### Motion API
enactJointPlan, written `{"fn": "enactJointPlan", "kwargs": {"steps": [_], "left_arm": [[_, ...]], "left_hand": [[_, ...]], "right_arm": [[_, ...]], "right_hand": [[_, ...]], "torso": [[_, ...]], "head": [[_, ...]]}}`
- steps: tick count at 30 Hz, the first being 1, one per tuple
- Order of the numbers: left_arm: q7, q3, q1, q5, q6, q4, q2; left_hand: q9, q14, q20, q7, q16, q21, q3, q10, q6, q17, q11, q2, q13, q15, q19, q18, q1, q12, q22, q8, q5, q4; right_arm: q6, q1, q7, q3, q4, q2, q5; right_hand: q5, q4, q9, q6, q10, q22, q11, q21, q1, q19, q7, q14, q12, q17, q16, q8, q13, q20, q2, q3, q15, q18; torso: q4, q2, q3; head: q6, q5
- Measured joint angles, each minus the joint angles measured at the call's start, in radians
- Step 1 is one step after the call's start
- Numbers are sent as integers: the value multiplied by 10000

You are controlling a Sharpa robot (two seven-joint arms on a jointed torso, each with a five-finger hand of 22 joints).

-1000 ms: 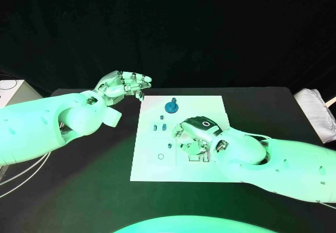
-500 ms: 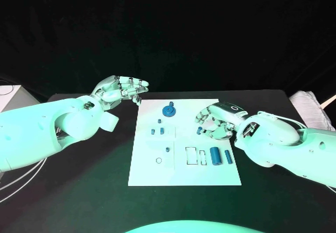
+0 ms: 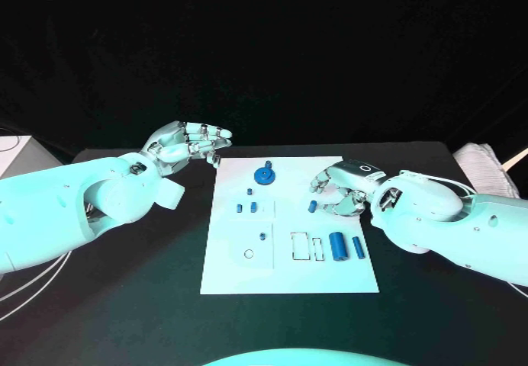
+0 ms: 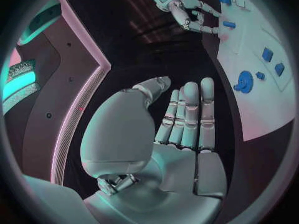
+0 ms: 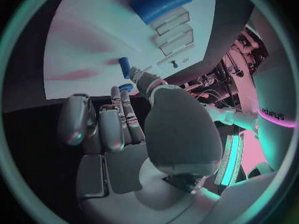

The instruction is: Assemble the parts on the task board

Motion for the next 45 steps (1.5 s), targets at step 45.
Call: {"fn": "enactJointPlan", "kwargs": {"steps": [45], "left_arm": [[-7, 1, 2, 2, 11, 14, -42]], "left_hand": [[0, 0, 36, 0, -39, 0, -29, -36, 0, -8, -36, 0, -7, 0, 37, -1, 0, 40, -33, 0, 0, 29]], "right_arm": [[449, -276, -313, -68, -736, 872, -569]], "right_hand": [[-371, 245, 264, 1759, 1925, 3, -405, 1505, -15, 264, -130, 58, 767, 768, 387, 650, -110, -388, 285, 1455, -417, -139]], "torso": [[1, -13, -7]], "head": [[-105, 4]]}}
